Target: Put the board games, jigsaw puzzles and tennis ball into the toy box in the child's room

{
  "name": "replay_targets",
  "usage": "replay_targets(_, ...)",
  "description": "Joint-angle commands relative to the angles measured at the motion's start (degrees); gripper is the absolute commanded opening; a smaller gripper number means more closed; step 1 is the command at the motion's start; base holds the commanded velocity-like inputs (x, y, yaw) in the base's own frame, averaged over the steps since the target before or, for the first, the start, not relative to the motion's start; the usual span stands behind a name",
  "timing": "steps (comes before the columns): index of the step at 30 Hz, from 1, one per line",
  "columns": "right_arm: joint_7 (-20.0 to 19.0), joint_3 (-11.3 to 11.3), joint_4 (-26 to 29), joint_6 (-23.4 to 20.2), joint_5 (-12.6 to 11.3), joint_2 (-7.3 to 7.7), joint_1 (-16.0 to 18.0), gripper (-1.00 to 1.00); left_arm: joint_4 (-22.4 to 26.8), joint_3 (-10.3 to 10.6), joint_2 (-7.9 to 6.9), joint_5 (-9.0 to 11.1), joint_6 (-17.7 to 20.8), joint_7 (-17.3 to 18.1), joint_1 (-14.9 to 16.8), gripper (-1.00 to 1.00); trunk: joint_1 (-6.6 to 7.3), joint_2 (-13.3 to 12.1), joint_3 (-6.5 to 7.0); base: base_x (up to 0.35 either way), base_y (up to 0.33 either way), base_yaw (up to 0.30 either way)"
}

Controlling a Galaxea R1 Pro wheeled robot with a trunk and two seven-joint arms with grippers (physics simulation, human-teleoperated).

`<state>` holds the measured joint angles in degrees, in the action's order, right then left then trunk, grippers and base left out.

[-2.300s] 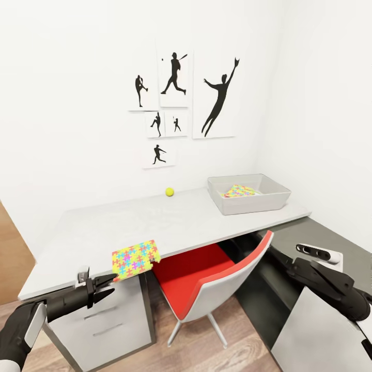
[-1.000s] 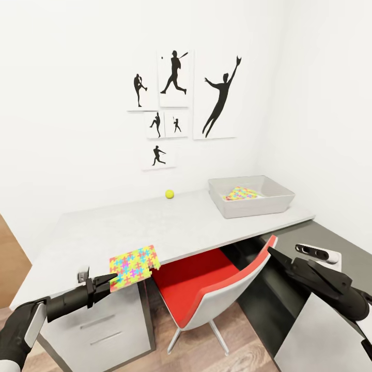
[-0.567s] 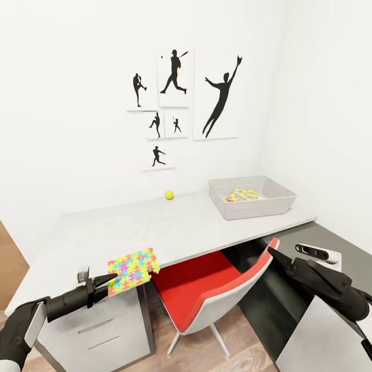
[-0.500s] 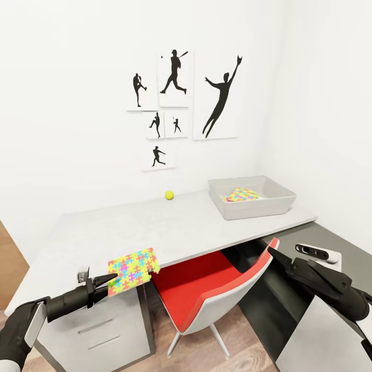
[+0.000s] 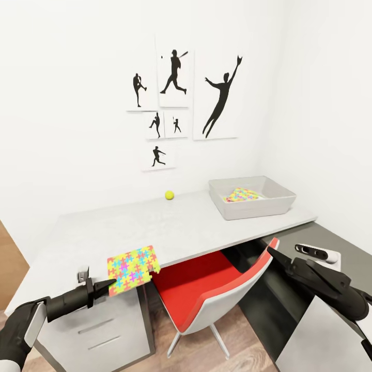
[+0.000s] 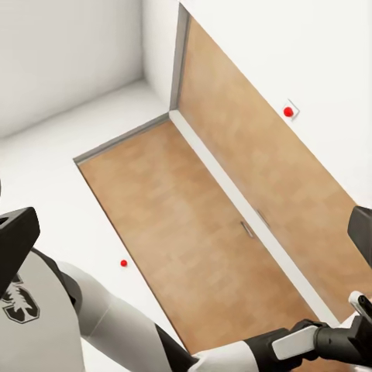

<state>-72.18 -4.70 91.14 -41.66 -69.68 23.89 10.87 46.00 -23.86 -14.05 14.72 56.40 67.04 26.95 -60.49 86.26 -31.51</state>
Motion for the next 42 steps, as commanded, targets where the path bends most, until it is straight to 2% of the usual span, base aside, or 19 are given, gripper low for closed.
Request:
replay_targets(1, 0.05, 0.00, 0.00, -0.44, -0.28, 0.02, 0.03, 1.00, -0.03, -0.04, -0.01, -0.75, -0.38, 0.20, 0.03, -1.00, 0.22, -0.37, 0.12, 0.000, 0.000, 0.000)
replay_targets(21, 0.11, 0.03, 0.00, -0.44, -0.28, 0.02, 0.03, 1.00, 0.14, 0.04, -0.08, -0.64, 0.40, 0.52, 0.09, -1.00, 4.61, -8.39, 3.71, 0.000, 0.000, 0.000)
replay_targets(28, 0.11, -0.01, 0.00, -0.44, -0.28, 0.02, 0.04, 1.00, 0.22, 0.04, -0.22, -0.58, 0.58, 0.65, 0.12, -1.00, 4.61, -8.39, 3.71, 0.000, 0.000, 0.000)
replay_targets(32, 0.11, -0.03, 0.00, -0.43, -0.28, 0.02, 0.04, 1.00, 0.26, -0.02, -1.20, -0.51, 1.52, 0.74, 0.12, -1.00, 5.49, -10.00, 4.43, 0.000, 0.000, 0.000)
replay_targets(34, 0.11, -0.02, 0.00, -0.43, -0.28, 0.02, 0.03, 1.00, 0.27, 0.00, -1.73, -0.51, 2.09, 1.91, 0.12, -1.00, 5.93, -10.80, 4.79, 0.000, 0.000, 0.000)
replay_targets(39, 0.36, -0.04, 0.00, -0.38, -0.23, 0.02, 0.03, 1.00, 0.36, 0.24, -2.24, -0.70, 2.45, 7.33, 0.12, -1.00, 7.03, -12.80, 5.68, 0.000, 0.000, 0.000)
replay_targets(42, 3.15, -0.22, -0.01, -0.38, 0.36, 0.05, 0.08, 1.00, 1.66, 0.50, -2.88, -0.77, 2.83, 9.06, 0.35, -1.00, 7.69, -14.01, 6.22, 0.000, 0.000, 0.000)
